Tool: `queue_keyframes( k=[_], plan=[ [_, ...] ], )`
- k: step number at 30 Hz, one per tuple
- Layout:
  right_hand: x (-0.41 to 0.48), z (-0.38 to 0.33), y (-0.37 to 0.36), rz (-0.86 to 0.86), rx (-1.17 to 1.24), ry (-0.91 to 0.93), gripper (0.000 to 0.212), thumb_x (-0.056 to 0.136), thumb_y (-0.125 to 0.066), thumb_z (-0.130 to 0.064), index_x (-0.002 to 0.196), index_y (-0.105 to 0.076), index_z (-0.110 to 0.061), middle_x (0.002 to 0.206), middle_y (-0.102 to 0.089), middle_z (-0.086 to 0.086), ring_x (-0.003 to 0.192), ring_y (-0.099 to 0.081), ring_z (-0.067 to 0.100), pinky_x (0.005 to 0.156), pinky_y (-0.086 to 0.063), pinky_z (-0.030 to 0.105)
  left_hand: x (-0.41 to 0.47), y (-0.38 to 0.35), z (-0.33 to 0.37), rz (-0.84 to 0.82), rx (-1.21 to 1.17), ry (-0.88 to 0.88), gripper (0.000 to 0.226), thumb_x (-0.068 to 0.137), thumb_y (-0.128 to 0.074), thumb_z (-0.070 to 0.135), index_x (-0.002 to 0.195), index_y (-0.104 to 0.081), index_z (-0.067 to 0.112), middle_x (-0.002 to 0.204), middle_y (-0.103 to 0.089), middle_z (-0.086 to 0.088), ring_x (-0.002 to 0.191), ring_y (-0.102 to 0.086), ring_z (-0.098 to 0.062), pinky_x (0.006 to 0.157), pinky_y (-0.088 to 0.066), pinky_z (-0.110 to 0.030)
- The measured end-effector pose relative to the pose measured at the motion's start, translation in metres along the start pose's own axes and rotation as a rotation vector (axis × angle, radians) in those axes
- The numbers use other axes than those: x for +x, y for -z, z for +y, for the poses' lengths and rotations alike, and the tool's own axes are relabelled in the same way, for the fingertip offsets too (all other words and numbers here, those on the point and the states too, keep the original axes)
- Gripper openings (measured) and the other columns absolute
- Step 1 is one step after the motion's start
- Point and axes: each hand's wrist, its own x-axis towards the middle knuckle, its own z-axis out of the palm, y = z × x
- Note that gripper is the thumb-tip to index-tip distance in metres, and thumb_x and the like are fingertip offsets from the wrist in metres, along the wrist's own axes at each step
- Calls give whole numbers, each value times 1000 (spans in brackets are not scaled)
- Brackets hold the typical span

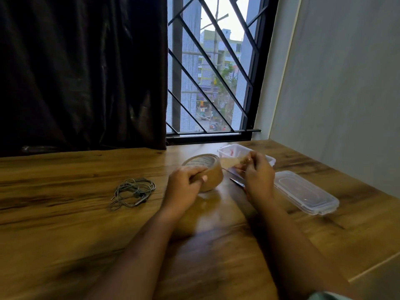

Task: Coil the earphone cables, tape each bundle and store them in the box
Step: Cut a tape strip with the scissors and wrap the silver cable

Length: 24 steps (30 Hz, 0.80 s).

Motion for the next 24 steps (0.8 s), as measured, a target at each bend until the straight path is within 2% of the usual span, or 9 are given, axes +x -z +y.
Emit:
queue_keyframes(
  k=[2,4,8,11,14,17,20,22,24],
  plan=[
    [3,4,4,-6,86,-63,18,98,-40,1,88,-54,-4,75,-57,5,68,-59,13,57,-49,10,-3,-2,1,-29,31,-13,30,80,-71,17,108,-71,25,112,-66,-3,110,-55,-19,98,-43,-33],
    [0,2,-5,-81,217,-136,21,99,-40,0,86,-53,-11,81,-58,7,76,-60,16,61,-54,17,-1,-4,-1,-16,55,-16,30,80,-69,18,109,-70,27,113,-65,-2,111,-54,-18,97,-43,-33],
    [-6,-7,-18,-155,354,-188,13,99,-40,-1,96,-52,-6,84,-60,12,82,-61,20,71,-57,25,-3,-1,3,21,100,-8,34,83,-64,23,116,-61,30,102,-56,7,108,-44,-14,86,-37,-25],
    [-8,-7,-16,-177,401,-213,14,97,-41,2,94,-52,-6,82,-61,12,79,-62,20,69,-58,25,-5,-3,1,12,210,-61,32,85,-62,34,117,-57,31,105,-58,8,109,-41,-15,88,-40,-32],
    [-11,-10,-16,-233,423,-297,19,95,-42,4,86,-53,-9,82,-61,11,76,-64,19,68,-57,25,-3,-4,-5,60,274,-125,32,88,-58,19,118,-56,31,119,-58,6,117,-41,-19,96,-39,-37],
    [-16,-13,-16,-318,419,-317,23,91,-45,9,80,-55,-8,77,-60,9,70,-61,14,63,-54,19,-6,-1,-2,153,410,-178,34,84,-56,6,107,-57,31,110,-51,9,107,-40,-15,84,-39,-30],
    [-25,-14,-16,-357,418,-302,23,89,-49,10,77,-57,-7,75,-61,7,72,-60,13,71,-53,24,-6,2,-2,148,337,-86,30,77,-50,-5,77,-51,25,86,-52,5,81,-49,-18,61,-35,-28],
    [-34,-11,-17,-369,366,-284,20,89,-53,9,78,-60,-7,76,-63,7,73,-61,14,76,-53,30,-4,2,-2,97,238,49,29,74,-52,-3,65,-52,24,74,-54,2,72,-52,-19,55,-31,-25],
    [-43,-5,-17,-335,245,-195,17,87,-58,4,80,-65,-9,77,-67,8,75,-64,17,79,-54,38,-2,2,-2,63,76,204,23,75,-56,5,64,-62,23,68,-60,4,71,-57,-17,57,-38,-23]
  ],
)
